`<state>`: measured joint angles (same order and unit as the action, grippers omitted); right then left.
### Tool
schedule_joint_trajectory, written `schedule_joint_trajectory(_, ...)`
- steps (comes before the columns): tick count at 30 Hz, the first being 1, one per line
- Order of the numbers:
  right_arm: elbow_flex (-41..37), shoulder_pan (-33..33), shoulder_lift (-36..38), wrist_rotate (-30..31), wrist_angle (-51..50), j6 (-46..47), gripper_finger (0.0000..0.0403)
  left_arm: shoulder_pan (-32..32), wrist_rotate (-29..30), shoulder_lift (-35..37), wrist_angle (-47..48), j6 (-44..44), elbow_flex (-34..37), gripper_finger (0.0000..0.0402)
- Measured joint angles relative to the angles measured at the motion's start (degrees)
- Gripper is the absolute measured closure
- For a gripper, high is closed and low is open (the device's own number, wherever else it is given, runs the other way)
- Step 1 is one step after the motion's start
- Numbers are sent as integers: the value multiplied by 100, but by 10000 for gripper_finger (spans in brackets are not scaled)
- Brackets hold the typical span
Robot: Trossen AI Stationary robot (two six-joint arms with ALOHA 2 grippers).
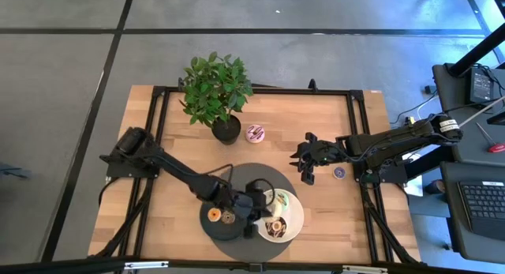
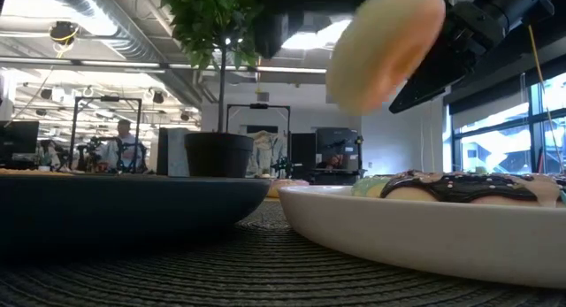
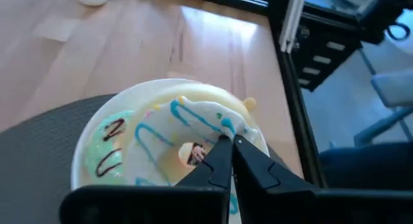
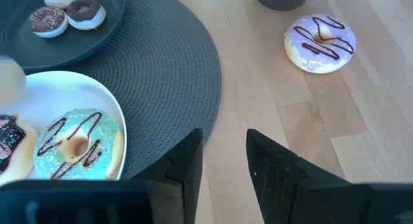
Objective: Pick & Place donuts
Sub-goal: Put the big white donut into the white plate
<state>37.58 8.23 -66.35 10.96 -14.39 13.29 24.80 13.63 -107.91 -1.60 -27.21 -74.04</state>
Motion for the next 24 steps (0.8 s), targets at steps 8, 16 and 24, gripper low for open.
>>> schedule_joint_trajectory(8,0,0,1,-9,-4,9,281,257,510,-478,-533,-535,-2,399)
schedule_joint_trajectory(16,0,7,-1,-9,-2,34,281,378,912,-765,-400,-1017,-2,399)
schedule_joint_trajectory(24,0,6,1,-11,-22,145,281,372,944,-756,-98,-1242,-2,397)
